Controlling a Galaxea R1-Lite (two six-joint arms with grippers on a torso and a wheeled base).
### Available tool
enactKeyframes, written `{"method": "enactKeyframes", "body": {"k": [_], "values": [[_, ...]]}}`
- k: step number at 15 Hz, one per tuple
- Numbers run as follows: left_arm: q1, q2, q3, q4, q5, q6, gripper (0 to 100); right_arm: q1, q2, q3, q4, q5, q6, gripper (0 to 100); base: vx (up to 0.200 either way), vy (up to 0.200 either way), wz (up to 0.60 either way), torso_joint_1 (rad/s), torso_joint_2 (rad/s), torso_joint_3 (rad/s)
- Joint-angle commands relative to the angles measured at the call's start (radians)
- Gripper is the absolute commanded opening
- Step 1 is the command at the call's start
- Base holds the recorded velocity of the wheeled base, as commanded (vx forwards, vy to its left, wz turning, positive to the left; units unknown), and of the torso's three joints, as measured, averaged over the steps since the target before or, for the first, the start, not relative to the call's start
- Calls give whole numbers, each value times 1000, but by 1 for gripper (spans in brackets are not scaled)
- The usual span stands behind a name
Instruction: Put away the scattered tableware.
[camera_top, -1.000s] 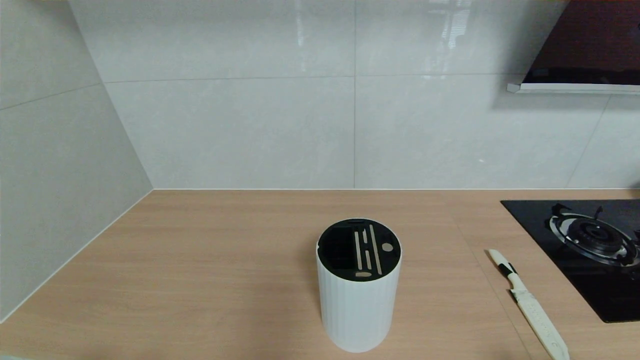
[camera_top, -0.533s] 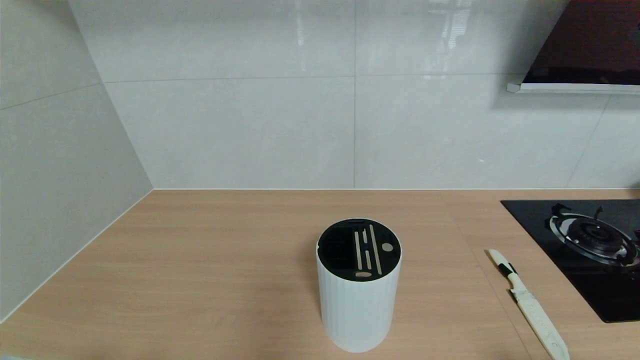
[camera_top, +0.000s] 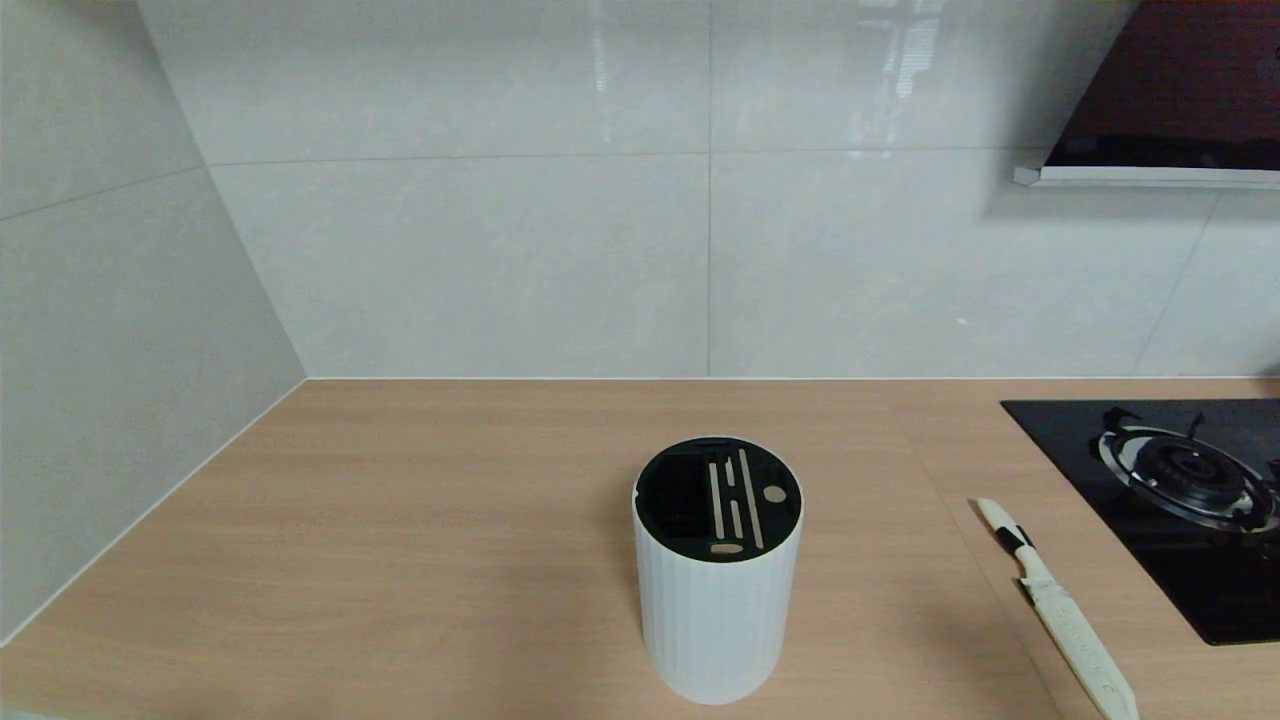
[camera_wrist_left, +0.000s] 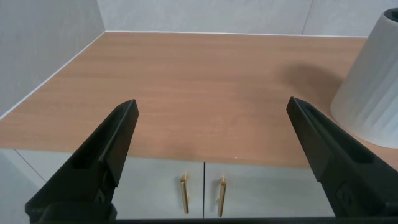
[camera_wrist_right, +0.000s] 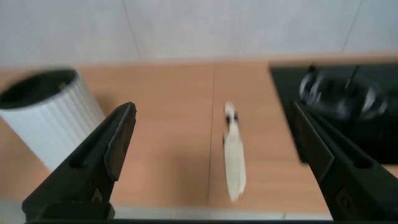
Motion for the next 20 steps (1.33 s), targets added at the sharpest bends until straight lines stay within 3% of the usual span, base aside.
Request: {"method": "enactKeyframes", "body": {"k": [1, 6, 12, 17, 20], "values": [[0, 0, 0, -1, 0, 0, 100, 9, 471, -81, -8, 11, -15, 100, 0, 0, 0, 0, 0, 0], [0, 0, 0, -1, 0, -1, 100, -47, 827, -92, -11, 12, -56, 100, 0, 0, 0, 0, 0, 0], [0, 0, 0, -1, 0, -1, 100, -49, 1060, -88, -122, 25, -64, 100, 0, 0, 0, 0, 0, 0], [0, 0, 0, -1, 0, -1, 100, -113, 1306, -93, -388, 48, -111, 100, 0, 0, 0, 0, 0, 0], [0, 0, 0, -1, 0, -1, 100, -116, 1338, -124, -416, 48, -147, 100, 0, 0, 0, 0, 0, 0]]}}
